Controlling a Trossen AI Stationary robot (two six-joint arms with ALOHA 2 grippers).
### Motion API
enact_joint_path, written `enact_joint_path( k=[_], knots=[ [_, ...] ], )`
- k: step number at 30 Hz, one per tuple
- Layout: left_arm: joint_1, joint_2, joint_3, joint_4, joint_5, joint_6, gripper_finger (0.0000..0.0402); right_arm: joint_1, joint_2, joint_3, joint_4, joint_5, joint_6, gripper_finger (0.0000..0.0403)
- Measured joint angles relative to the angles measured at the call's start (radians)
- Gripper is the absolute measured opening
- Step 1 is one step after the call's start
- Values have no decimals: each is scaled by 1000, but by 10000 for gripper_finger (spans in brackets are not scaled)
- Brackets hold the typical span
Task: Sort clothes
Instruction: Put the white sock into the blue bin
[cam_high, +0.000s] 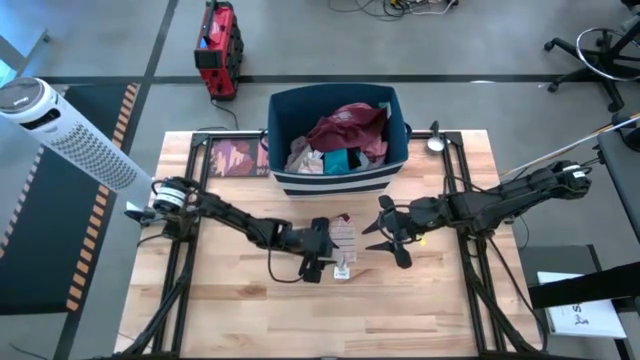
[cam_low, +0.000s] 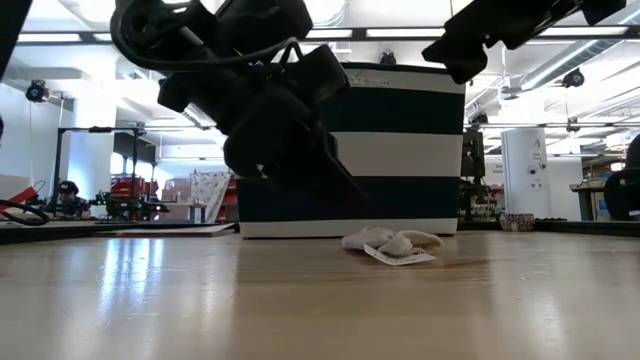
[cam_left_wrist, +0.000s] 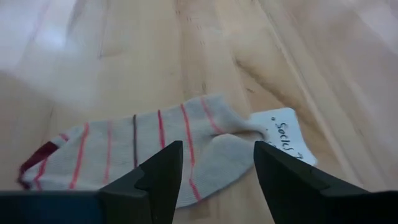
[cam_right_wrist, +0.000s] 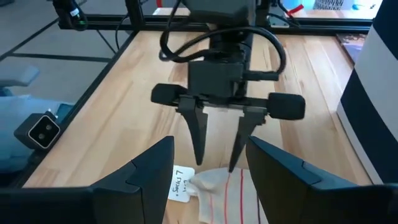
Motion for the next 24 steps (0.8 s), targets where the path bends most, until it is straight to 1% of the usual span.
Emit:
enact_joint_path(
  k=[3, 5, 9, 16, 19, 22, 24],
  knots=[
    [8, 1, 0, 1, 34, -12, 185, 3, 0, 0, -2, 0, 0, 185],
    [8, 6, 0, 5, 36, -13, 179, 3, 0, 0, -2, 0, 0, 184],
    [7, 43, 5, 13, 79, -20, 168, 3, 0, 0, -2, 0, 0, 183],
    [7, 127, 75, 13, 80, -20, 164, 3, 0, 0, -3, 0, 0, 181],
    [10, 149, 109, -16, 77, -11, 165, 8, 0, -1, -6, -1, 0, 181],
    [10, 156, 129, -45, 35, -9, 148, 15, -1, -1, -5, 0, 0, 180],
    [10, 156, 133, -53, 16, -4, 123, 20, -1, -1, -6, 0, 0, 180]
  ],
)
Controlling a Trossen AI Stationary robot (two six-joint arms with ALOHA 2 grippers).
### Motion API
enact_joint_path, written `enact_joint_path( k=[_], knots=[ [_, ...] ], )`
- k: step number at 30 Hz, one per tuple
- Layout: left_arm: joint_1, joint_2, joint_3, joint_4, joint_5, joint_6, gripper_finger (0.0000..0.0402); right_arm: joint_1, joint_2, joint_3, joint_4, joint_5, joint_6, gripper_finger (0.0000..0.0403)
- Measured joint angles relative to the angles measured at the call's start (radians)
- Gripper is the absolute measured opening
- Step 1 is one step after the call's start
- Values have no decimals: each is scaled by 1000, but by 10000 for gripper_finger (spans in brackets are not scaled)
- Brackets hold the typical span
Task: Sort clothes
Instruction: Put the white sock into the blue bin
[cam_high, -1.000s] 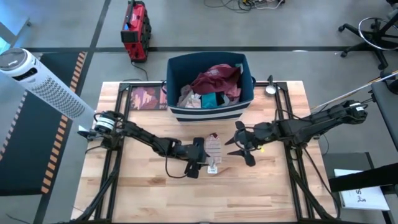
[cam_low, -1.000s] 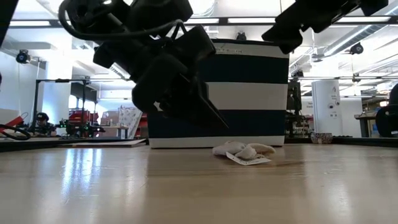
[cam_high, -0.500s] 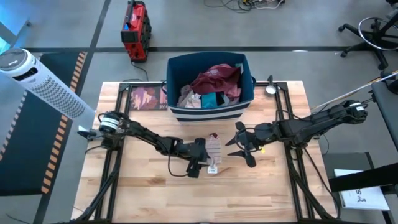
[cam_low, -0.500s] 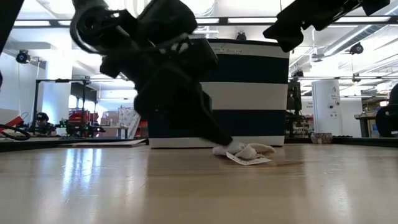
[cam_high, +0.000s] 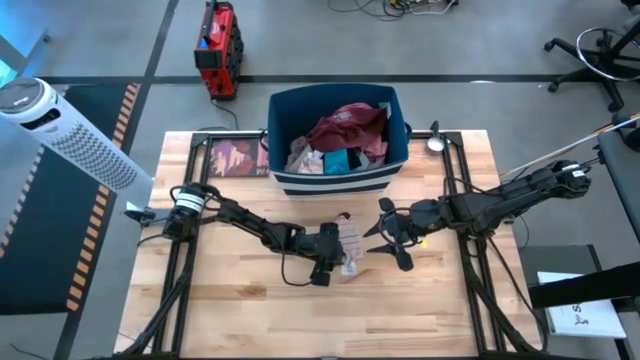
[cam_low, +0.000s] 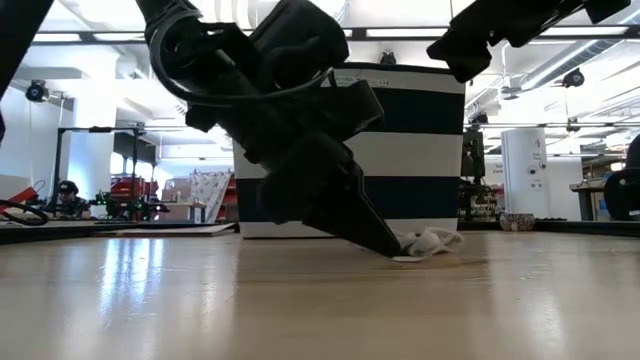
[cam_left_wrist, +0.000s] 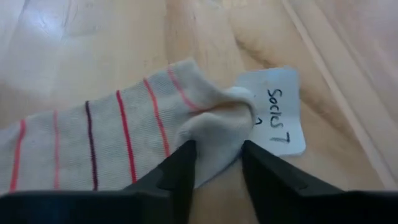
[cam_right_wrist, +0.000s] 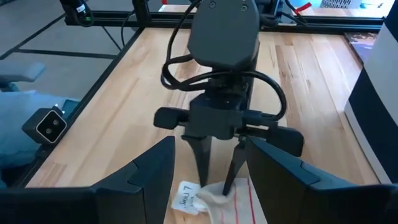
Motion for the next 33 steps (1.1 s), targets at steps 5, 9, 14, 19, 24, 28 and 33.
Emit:
enact_joint_path(
  k=[5, 9, 14, 19, 24, 28, 33],
  knots=[
    [2, -11, 15, -22, 18, 2, 23, 8, 0, 0, 0, 0, 0, 175],
    [1, -26, 35, -33, 18, -14, 11, 15, 0, 0, 1, 0, 0, 168],
    [1, -68, 71, -83, 18, -18, 2, 32, -1, 0, -1, 0, -1, 158],
    [0, -162, 98, -185, -34, 16, 1, 65, -4, 0, 0, 0, -1, 145],
    [0, -288, 115, -282, -159, 61, 0, 97, -8, 10, 1, 0, -20, 125],
    [7, -413, 116, -291, -249, 100, 0, 107, -11, 15, 2, 0, -31, 99],
    [67, -543, 138, -284, -297, 167, 0, 107, -12, 15, 3, 0, -43, 62]
  ],
)
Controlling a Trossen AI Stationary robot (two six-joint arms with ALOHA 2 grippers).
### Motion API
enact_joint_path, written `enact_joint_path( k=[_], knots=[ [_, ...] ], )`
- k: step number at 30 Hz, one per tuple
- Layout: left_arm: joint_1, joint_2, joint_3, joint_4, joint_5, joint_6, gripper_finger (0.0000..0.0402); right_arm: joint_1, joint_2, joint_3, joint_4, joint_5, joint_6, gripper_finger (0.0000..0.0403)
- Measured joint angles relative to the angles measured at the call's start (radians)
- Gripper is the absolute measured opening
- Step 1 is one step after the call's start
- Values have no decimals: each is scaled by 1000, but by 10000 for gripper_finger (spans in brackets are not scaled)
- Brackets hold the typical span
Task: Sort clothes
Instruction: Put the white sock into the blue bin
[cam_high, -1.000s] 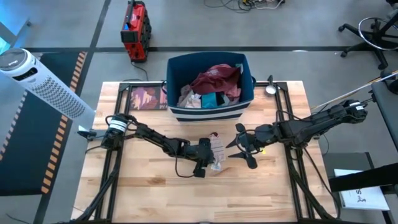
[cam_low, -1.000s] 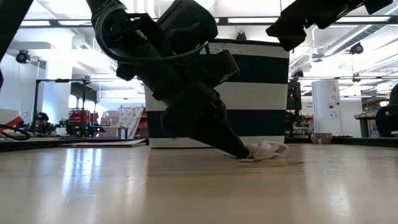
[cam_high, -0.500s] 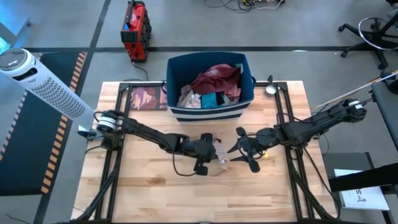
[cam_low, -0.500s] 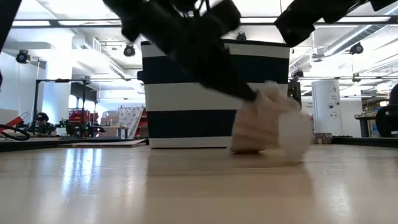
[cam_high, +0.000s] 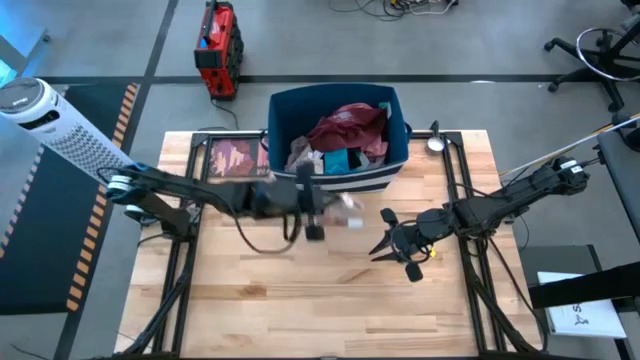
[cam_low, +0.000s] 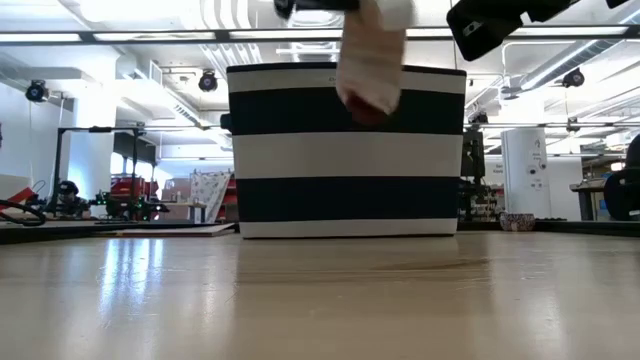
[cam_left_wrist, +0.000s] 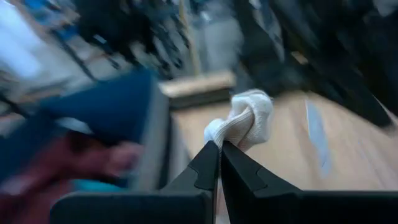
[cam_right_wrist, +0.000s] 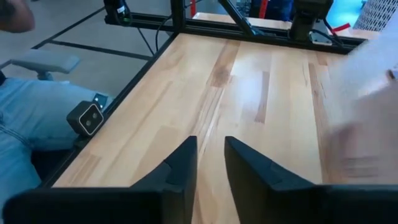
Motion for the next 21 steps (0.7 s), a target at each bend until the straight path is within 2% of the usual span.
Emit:
enact_joint_path(
  k=[6, 9, 12, 17, 21],
  knots=[
    [151, -78, 84, -19, 1, 55, 0, 0, 0, 0, 7, 0, -22, 19],
    [241, -80, 141, -56, 64, 61, 0, 0, 0, 0, 6, 0, -46, 4],
    [327, -58, 205, -83, 134, 61, 0, 0, 0, 0, 11, 0, -63, 2],
    [447, 6, 299, -160, 178, 48, 0, 0, 0, 0, 12, 0, -63, 1],
    [517, 62, 320, -196, 209, 28, 0, 0, 0, 0, 10, 0, -67, 2]
  ],
)
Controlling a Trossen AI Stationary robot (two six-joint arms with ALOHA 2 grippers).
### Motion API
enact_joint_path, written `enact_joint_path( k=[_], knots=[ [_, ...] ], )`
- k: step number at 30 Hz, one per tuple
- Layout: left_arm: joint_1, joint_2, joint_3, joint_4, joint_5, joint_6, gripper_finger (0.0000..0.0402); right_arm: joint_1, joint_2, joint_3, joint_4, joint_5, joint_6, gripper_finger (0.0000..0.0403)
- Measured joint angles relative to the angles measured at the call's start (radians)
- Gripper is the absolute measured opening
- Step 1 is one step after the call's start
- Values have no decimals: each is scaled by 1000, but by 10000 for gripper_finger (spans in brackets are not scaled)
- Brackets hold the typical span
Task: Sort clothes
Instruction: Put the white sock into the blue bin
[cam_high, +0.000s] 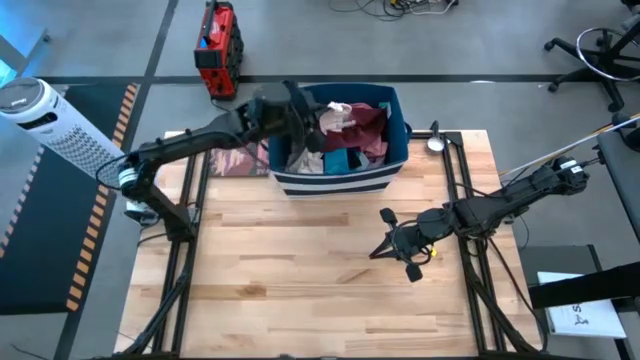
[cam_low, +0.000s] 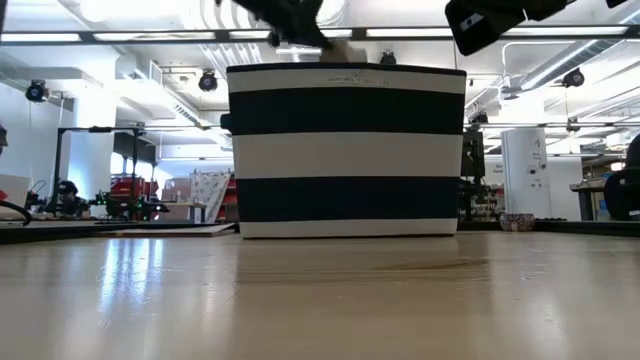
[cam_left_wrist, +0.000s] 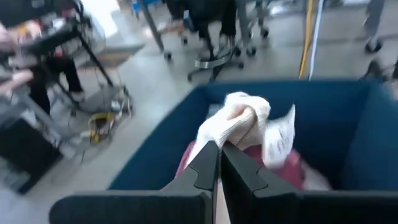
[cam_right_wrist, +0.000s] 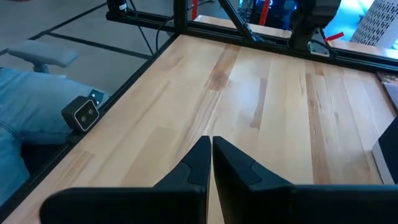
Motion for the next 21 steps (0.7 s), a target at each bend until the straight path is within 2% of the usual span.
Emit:
enact_joint_path(
  k=[6, 13, 21],
  knots=[
    [65, 121, -3, -55, 31, -30, 10, 0, 0, 0, 2, 0, -11, 2],
    [110, 274, -3, -100, 83, -83, 1, 0, 0, 0, 0, 0, -11, 2],
    [125, 372, -3, -139, 132, -106, 0, 0, 0, 0, -21, 0, -19, 2]
  ],
)
